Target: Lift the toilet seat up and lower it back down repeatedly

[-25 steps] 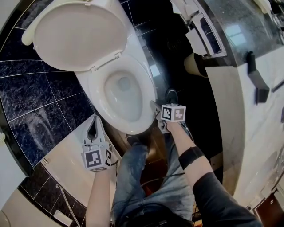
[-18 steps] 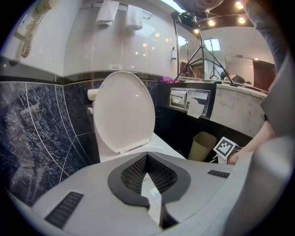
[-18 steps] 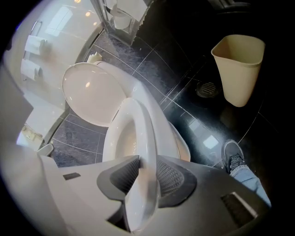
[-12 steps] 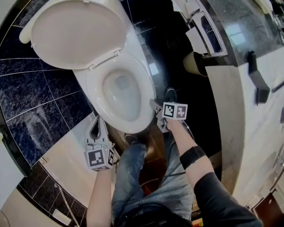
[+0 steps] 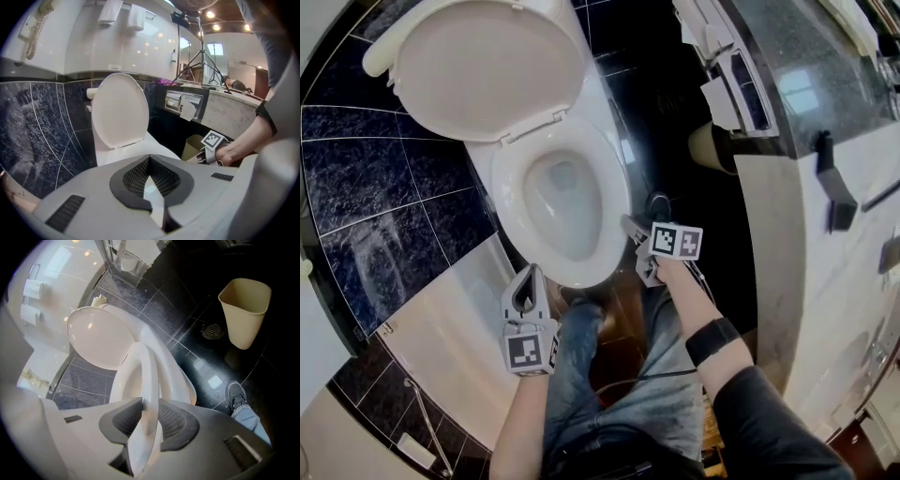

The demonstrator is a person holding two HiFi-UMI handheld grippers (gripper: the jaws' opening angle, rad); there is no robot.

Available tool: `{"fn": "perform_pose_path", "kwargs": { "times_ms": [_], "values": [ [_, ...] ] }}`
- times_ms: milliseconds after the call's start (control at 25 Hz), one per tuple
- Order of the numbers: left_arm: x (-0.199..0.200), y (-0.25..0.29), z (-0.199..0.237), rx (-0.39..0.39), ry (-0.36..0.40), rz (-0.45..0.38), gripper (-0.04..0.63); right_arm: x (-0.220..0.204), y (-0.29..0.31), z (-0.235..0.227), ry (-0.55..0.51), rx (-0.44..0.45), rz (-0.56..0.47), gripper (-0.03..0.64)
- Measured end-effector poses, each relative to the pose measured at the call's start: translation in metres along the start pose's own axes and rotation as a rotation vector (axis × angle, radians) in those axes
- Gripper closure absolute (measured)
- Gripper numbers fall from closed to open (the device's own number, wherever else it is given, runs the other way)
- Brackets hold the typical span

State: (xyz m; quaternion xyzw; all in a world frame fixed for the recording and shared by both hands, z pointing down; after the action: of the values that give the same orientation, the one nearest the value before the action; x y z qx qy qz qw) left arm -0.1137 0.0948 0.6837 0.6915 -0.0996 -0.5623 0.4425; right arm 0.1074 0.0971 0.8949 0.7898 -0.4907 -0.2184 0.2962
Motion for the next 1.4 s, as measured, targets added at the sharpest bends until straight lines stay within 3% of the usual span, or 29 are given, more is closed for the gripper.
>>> {"fn": "perform_pose_path", "kwargs": {
  "times_ms": [160,360,560,760,880,1080,1400],
  "values": [
    [-0.016,-0.035,-0.04,-0.052,0.0,0.058,0.598,0.005,-0.014,0.013,-0.017,-0.004,0.015,0.492],
    [-0.082,-0.058,-0.066,-0.105,0.004,0.199,0.598,0.012,-0.029,0.034,-0.034,0.0,0.034,0.494],
    [-0.127,-0.044,-0.074,-0.107,-0.063,0.31,0.598,0.019,-0.041,0.05,-0.033,0.012,0.039,0.494],
    [-0.158,-0.004,-0.084,-0.148,-0.068,0.402,0.598,0.023,-0.046,0.059,-0.027,0.025,0.036,0.495],
    [-0.151,0.013,-0.085,-0.149,-0.086,0.39,0.598,0.024,-0.046,0.064,-0.03,0.032,0.038,0.495],
    [-0.127,0.019,-0.082,-0.104,-0.184,0.35,0.598,0.028,-0.052,0.07,-0.024,0.051,0.018,0.494],
    [-0.096,0.005,-0.071,-0.08,-0.213,0.314,0.6,0.038,-0.062,0.089,-0.036,0.06,0.005,0.486]
  ]
}}
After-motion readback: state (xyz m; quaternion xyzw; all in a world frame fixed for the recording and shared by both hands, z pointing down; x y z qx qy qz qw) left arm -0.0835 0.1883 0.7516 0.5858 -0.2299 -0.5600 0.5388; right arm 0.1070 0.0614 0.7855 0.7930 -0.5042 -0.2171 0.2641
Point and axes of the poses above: the fingertips, and each gripper's own axes: y forward along the fingers, z to its left, x out of its top, the point moved 2 cm from there along -y, backward along the fingers, and after that the axes turned 8 degrees about z, right-handed, at the moved point
